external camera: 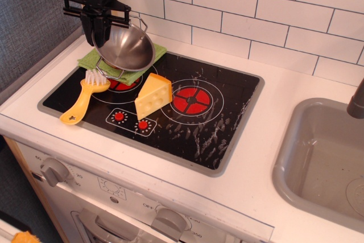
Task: Move the pot on top of the green towel
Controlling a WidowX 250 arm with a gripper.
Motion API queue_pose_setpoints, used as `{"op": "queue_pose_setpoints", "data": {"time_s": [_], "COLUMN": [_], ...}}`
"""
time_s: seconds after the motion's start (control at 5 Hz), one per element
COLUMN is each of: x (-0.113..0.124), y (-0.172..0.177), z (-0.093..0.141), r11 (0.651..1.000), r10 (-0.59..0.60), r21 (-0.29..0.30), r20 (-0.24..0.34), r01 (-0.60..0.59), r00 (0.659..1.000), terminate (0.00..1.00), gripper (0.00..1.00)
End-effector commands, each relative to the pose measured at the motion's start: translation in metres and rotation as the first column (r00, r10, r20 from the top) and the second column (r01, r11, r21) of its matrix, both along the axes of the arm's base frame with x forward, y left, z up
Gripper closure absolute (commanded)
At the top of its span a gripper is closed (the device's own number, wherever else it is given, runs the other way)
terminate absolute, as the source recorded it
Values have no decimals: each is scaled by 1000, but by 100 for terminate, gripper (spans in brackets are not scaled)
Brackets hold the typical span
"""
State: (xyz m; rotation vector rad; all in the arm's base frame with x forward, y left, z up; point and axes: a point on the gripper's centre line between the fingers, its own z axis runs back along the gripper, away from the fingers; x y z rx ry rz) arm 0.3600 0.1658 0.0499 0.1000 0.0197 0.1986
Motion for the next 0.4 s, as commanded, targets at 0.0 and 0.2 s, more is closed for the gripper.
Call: {"op": "queue_pose_setpoints", "data": {"time_s": [0.0,0.2], "x": [0,1], "y": [1,-1], "z": [21,30], "r11": [1000,1000], "r10": [22,8], "r21": [2,7], "r20": [59,72], "r01": [-22,-9], "r00": [998,997], "terminate": [0,0], "gripper": [0,0]}}
